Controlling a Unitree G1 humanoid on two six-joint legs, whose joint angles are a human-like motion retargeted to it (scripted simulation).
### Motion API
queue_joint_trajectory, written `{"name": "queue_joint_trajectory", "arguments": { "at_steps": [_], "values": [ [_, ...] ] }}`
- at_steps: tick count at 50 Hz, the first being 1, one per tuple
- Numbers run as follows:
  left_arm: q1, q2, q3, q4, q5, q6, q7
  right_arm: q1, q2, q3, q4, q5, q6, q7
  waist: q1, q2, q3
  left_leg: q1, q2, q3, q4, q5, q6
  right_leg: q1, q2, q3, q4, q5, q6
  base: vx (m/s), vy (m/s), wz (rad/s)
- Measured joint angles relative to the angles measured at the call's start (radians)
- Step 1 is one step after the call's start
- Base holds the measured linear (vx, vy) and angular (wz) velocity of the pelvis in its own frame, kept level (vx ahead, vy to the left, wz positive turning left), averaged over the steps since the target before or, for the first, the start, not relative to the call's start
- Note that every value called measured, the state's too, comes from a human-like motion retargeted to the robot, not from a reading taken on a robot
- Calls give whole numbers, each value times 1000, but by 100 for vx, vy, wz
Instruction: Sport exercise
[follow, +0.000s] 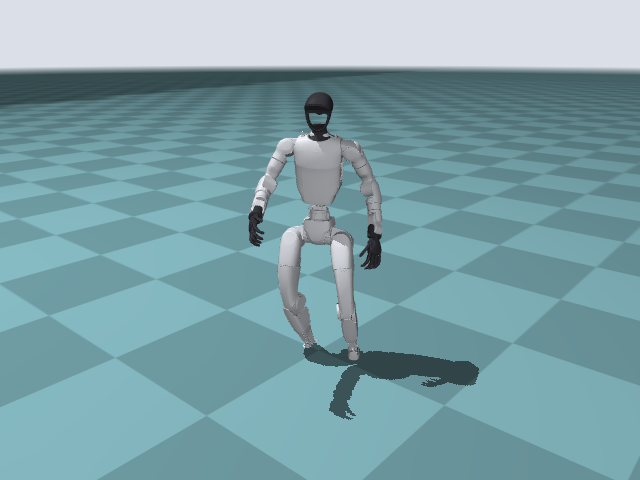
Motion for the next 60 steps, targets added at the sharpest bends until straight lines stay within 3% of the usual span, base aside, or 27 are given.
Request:
{"name": "queue_joint_trajectory", "arguments": {
  "at_steps": [3,5,8,20,42,48,60],
  "values": [
    [-7,-27,9,68,-15,-12,-21,-23,18,10,83,24,-18,39,14,12,19,-60,28,-2,109,-35,-6,-80,-4,14,141,-62,-4,-4,-6,-32],
    [-36,-43,13,136,-32,-20,-50,-56,29,16,165,38,-31,85,11,-3,-45,-144,16,6,88,-19,-3,-182,-10,21,149,-67,-9,2,-7,-11],
    [-31,-67,9,190,-42,-6,-80,-33,58,29,229,18,-19,113,8,1,-65,-196,21,3,109,-6,0,-229,-9,22,162,-63,-12,-1,-6,-6],
    [-79,-134,-44,298,-60,34,-145,74,157,98,459,-111,33,161,-3,33,-82,-269,15,-32,128,10,25,-293,13,52,167,-38,-20,0,0,0],
    [-344,-52,-215,-30,64,-28,-102,192,171,183,343,-322,20,94,-87,17,-135,-161,-63,17,-24,-16,87,-293,-18,159,153,-22,10,1,4,-9],
    [-377,-46,-273,-18,121,-22,-138,186,177,177,352,-337,33,99,-100,-1,-164,-106,-95,39,-132,-12,101,-282,-32,173,113,-14,27,5,7,-8],
    [-313,-63,-326,147,226,26,-215,202,201,168,410,-360,58,120,-121,-45,-156,-74,-135,73,-103,-54,125,-301,-86,205,225,-56,54,1,4,-4]
  ]
}}
